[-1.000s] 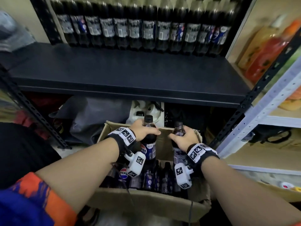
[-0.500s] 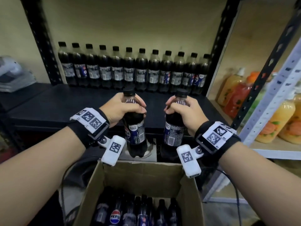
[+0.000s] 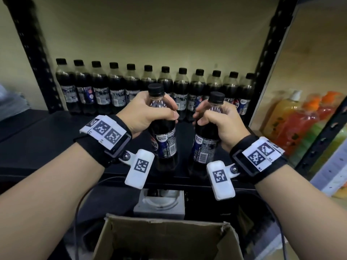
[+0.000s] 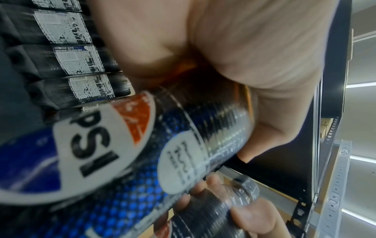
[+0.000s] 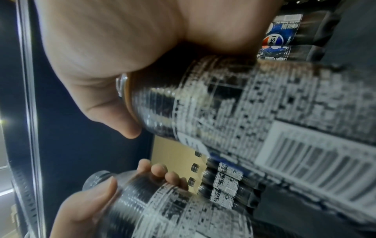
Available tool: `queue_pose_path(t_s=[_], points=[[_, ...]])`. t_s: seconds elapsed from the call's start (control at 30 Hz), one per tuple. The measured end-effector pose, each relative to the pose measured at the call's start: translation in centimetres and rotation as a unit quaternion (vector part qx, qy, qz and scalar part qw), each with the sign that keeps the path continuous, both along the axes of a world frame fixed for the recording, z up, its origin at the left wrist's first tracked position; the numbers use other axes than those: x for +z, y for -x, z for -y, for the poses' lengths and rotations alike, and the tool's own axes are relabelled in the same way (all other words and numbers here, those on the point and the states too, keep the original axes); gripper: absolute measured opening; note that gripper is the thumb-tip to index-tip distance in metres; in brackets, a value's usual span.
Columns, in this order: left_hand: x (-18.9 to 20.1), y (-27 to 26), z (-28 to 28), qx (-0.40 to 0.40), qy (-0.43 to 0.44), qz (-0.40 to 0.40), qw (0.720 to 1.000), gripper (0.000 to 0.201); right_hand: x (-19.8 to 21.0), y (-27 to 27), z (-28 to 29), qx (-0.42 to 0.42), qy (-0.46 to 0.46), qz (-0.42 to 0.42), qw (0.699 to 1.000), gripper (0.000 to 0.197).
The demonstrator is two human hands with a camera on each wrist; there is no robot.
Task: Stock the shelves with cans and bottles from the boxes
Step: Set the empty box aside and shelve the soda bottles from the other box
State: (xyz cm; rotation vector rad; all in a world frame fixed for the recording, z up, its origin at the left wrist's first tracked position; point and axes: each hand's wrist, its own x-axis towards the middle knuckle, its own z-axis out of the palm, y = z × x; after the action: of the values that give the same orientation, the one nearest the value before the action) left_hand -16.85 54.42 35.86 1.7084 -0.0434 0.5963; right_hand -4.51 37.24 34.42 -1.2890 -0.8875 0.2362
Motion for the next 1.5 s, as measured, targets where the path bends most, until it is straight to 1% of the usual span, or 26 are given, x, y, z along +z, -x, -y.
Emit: queue_pose_path(t_s=[0.2,0.33,0.47,0.57,0.63,0.67,0.73,0.8,0.9,0.97,1.07,1.13,1.23,1.37,1.5], points=[[-1.2,-2.9,-1.3,0.023,-0.015,-0.007,1.000,0.050,-0.4,-1.7,-2.1,0.014,-0.009,0.009,1.000,0.023],[-1.8,-4.1,-1.6,0.034,-0.031,-0.003,0.999,0.056,-0.8,-1.6,-2.5,0.032,-0.035,0.015,0.999,0.029],[-2.4,-4.4,-0.9,0.016,-0.033,0.002,0.999,0.055,-1.3,-1.4,-2.3,0.009,-0.060,0.014,0.998,0.046],[-2.3,-3.9,-0.5,0.018,-0.066,-0.001,0.998,0.061,-1.3,-1.1,-1.9,0.006,-0.042,0.019,0.999,0.052],[-2.1,-3.2,-0.3,0.029,-0.099,0.002,0.995,0.056,-1.0,-1.0,-1.4,0.007,-0.020,0.009,1.000,0.056],[-2.2,-2.9,-0.3,0.039,-0.111,0.005,0.993,0.055,-0.9,-1.0,-1.1,0.006,0.000,0.012,1.000,0.061],[-2.2,-2.1,-0.5,0.061,-0.130,0.009,0.990,0.064,-0.6,-1.0,-0.4,-0.010,0.056,0.035,0.998,0.067],[-2.2,-1.1,-0.6,0.088,-0.150,0.003,0.985,0.071,-0.4,-0.9,0.7,-0.051,0.119,0.086,0.988,0.064],[-1.9,0.4,-0.4,0.148,-0.166,-0.016,0.975,0.066,-0.2,-0.3,2.4,-0.107,0.192,0.167,0.961,0.065],[-2.0,1.1,-0.3,0.169,-0.177,-0.039,0.969,0.067,-0.2,0.2,3.3,-0.117,0.213,0.189,0.952,0.067],[-2.7,1.4,0.4,0.172,-0.172,-0.065,0.968,0.073,-0.6,1.2,3.7,-0.154,0.217,0.216,0.939,0.070],[-3.1,1.3,1.0,0.182,-0.168,-0.065,0.967,0.075,-0.9,2.1,3.8,-0.188,0.212,0.219,0.934,0.069],[-3.1,1.1,1.4,0.188,-0.169,-0.065,0.965,0.072,-1.6,2.8,3.9,-0.218,0.190,0.203,0.935,0.064],[-3.2,0.3,1.9,0.179,-0.152,-0.064,0.970,0.066,-1.9,2.5,4.3,-0.225,0.177,0.188,0.940,0.063],[-3.8,-1.4,2.8,0.183,-0.145,-0.052,0.971,0.071,-1.7,1.2,5.1,-0.235,0.187,0.183,0.936,0.059]])
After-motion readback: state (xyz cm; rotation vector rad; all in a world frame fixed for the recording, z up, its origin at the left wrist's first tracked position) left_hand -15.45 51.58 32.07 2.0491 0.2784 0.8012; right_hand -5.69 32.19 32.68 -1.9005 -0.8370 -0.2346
